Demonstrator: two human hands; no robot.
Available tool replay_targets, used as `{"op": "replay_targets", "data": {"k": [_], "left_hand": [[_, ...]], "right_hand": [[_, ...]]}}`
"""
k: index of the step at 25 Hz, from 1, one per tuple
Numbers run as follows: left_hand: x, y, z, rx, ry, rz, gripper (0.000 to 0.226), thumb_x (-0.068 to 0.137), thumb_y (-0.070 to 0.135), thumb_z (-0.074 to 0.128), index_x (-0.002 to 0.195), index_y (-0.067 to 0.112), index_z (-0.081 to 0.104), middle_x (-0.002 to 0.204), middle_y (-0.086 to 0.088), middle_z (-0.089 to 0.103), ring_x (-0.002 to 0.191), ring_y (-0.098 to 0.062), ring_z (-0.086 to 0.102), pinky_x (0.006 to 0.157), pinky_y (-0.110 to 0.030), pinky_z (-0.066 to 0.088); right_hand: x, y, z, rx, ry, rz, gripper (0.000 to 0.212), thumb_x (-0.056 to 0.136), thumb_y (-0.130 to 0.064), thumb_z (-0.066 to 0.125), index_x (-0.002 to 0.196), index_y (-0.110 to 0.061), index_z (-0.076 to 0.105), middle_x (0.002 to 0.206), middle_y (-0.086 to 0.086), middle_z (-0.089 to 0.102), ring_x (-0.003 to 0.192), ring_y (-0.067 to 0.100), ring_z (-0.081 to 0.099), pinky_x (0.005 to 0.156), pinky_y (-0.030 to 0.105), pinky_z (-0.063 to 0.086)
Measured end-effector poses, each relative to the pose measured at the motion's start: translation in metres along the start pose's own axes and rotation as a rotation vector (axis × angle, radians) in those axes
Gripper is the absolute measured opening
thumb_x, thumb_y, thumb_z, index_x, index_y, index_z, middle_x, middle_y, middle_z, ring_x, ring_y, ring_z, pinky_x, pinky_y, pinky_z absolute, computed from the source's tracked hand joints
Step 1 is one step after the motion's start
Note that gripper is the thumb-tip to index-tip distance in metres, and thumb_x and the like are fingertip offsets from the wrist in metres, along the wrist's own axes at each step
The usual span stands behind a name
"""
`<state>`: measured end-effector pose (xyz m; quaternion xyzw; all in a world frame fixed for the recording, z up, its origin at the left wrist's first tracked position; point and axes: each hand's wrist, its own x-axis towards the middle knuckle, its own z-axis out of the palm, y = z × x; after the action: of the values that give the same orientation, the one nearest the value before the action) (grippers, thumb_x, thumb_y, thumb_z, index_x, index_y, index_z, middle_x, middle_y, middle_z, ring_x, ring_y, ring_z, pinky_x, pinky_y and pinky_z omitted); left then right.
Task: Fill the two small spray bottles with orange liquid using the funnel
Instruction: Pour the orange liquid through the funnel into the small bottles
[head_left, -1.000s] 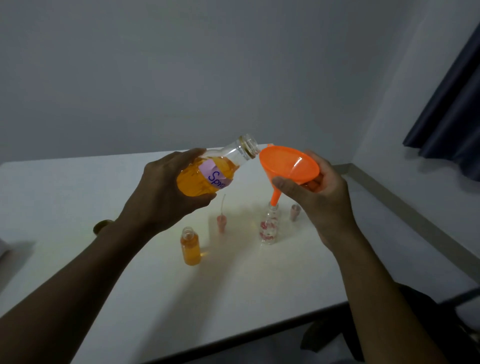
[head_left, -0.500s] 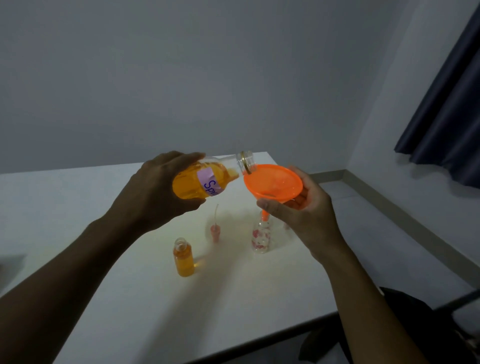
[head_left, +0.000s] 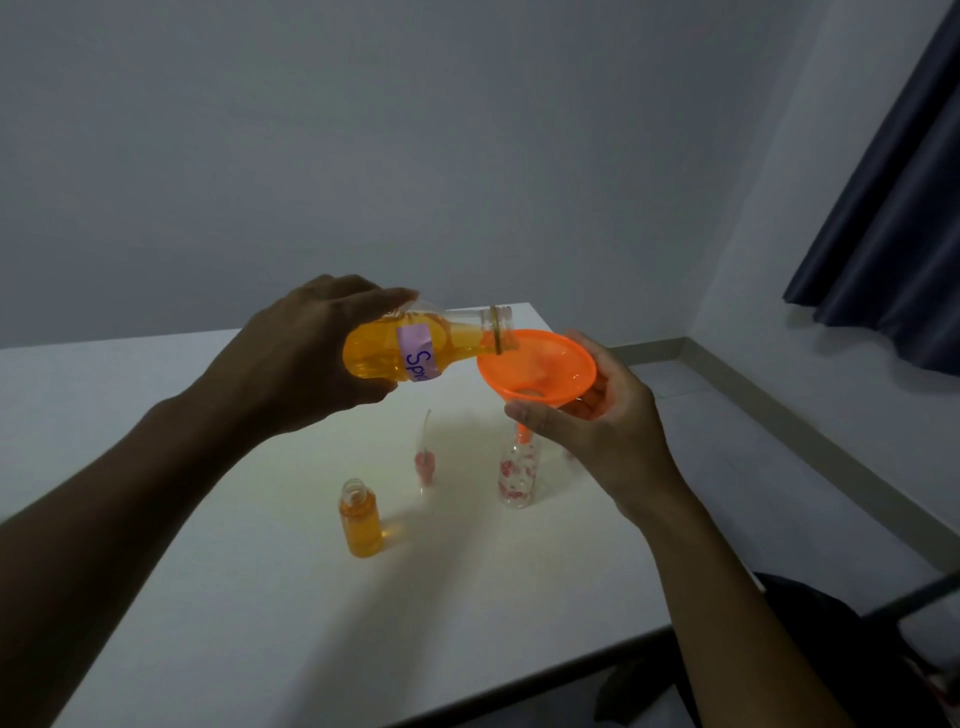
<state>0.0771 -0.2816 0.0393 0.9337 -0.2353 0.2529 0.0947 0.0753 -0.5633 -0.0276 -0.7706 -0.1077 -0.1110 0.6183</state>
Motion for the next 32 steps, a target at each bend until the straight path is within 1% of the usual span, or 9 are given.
{"op": "replay_targets", "data": {"k": [4,7,12,18,21,25,32], "left_hand": [[0.0012,-0.0004,-0.0020,0.001,-0.003,0.002,0.086,0.063,0.025,0.088,0.140,0.022,0.048,0.125,-0.010,0.061,0.107,-0.030,0.058,0.078,-0.044,0.053],[0.0020,-0.0009,-0.0021,0.014,-0.004,0.009,0.087,0.063,0.026,0.088,0.140,0.022,0.047,0.125,-0.009,0.061,0.107,-0.029,0.057,0.077,-0.043,0.052],[0.0038,-0.0027,-0.0032,0.019,-0.016,0.026,0.085,0.064,0.027,0.087,0.140,0.022,0.048,0.125,-0.010,0.061,0.106,-0.029,0.058,0.077,-0.045,0.053],[0.0034,-0.0011,-0.0040,0.016,-0.009,0.037,0.085,0.065,0.026,0.086,0.140,0.022,0.047,0.126,-0.010,0.061,0.107,-0.030,0.058,0.077,-0.047,0.054],[0.0044,0.0000,-0.0036,0.019,-0.007,0.039,0.084,0.065,0.025,0.087,0.140,0.021,0.048,0.126,-0.011,0.061,0.107,-0.032,0.058,0.077,-0.049,0.054],[0.0048,0.0005,-0.0034,0.033,-0.006,0.048,0.084,0.065,0.024,0.087,0.139,0.020,0.048,0.125,-0.012,0.062,0.106,-0.032,0.059,0.077,-0.048,0.054],[0.0043,0.0028,-0.0036,0.045,-0.002,0.060,0.084,0.065,0.023,0.087,0.139,0.018,0.048,0.125,-0.014,0.062,0.106,-0.034,0.059,0.077,-0.048,0.053]], "right_hand": [[-0.0001,-0.0003,-0.0004,0.011,-0.002,0.002,0.095,0.062,-0.041,0.092,0.145,-0.031,0.046,0.138,-0.005,0.059,0.121,0.017,0.062,0.093,0.037,0.059],[0.0000,-0.0003,-0.0001,0.013,-0.002,0.008,0.096,0.061,-0.043,0.092,0.145,-0.031,0.047,0.138,-0.005,0.059,0.121,0.017,0.062,0.093,0.039,0.059],[-0.0007,-0.0036,-0.0015,0.000,-0.014,0.008,0.099,0.061,-0.047,0.089,0.147,-0.030,0.044,0.139,-0.005,0.057,0.121,0.015,0.060,0.092,0.035,0.060],[-0.0011,-0.0042,-0.0018,0.002,-0.015,0.021,0.095,0.063,-0.044,0.089,0.146,-0.030,0.045,0.139,-0.004,0.057,0.121,0.018,0.061,0.093,0.041,0.059],[-0.0017,-0.0063,-0.0025,-0.006,-0.008,0.018,0.096,0.061,-0.046,0.085,0.146,-0.029,0.044,0.139,-0.004,0.056,0.121,0.017,0.060,0.093,0.038,0.059],[-0.0020,-0.0075,-0.0024,0.000,-0.010,0.021,0.096,0.061,-0.045,0.085,0.147,-0.029,0.044,0.140,-0.005,0.056,0.122,0.016,0.060,0.093,0.034,0.059],[-0.0020,-0.0061,-0.0024,0.009,-0.018,0.020,0.096,0.062,-0.042,0.087,0.147,-0.028,0.045,0.138,-0.004,0.058,0.120,0.016,0.062,0.092,0.035,0.059]]}}
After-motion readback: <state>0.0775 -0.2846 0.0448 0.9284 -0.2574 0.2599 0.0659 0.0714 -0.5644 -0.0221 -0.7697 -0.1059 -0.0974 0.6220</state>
